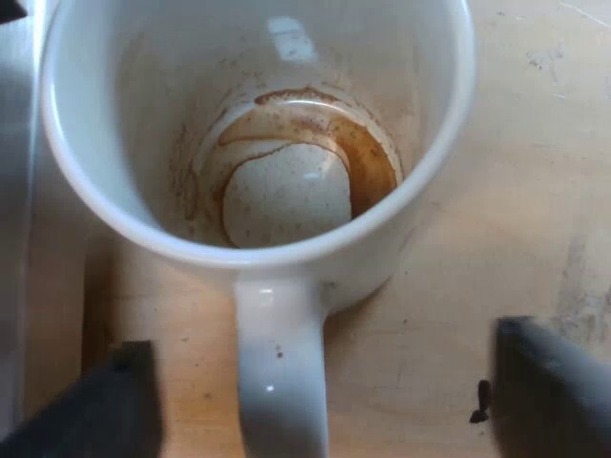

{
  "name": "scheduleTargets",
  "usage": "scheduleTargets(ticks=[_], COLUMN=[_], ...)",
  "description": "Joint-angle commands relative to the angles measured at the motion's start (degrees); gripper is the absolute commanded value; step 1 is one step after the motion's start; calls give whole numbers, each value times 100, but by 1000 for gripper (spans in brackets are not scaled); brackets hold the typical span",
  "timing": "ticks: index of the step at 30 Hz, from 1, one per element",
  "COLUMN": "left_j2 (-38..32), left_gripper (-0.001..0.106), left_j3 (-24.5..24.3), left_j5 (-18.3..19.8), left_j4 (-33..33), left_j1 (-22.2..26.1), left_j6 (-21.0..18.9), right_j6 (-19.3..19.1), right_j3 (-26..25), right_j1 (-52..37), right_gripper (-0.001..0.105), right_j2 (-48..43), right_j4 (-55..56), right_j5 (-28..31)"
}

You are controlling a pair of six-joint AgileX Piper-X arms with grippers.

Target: Place mug into machine

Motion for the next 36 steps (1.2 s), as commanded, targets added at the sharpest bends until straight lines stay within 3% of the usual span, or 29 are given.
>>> scheduleTargets(ticks=[1,3,5,10,13,21,28,31,36], left_j2=[-28,-28,-28,-28,-28,-112,-576,-892,-1407], left_gripper=[102,102,102,102,102,102,102,102,102], left_j3=[-46,-46,-46,-46,-46,-46,-46,-46,-46], left_j5=[53,53,53,53,368,386,330,99,76], left_j4=[-6,39,80,226,355,381,435,721,1082], left_j1=[-27,-27,-27,-27,-27,-27,-27,-27,-27], left_j6=[-79,-79,-79,-79,-79,-347,-344,-317,-296], right_j6=[-66,-66,-52,-53,-53,-79,-79,-79,-177], right_j3=[-50,-50,-50,-50,-50,-50,-50,-50,-50], right_j1=[-27,-27,-27,-27,-27,-27,-27,-12,248], right_gripper=[27,6,0,0,0,0,0,0,0], right_j2=[-17,-17,-17,-42,-147,-840,-1526,-1819,-2305], right_j4=[-46,-80,-63,81,251,747,1329,1631,2055], right_j5=[-25,-140,-171,-173,-173,-173,-173,-173,-119])
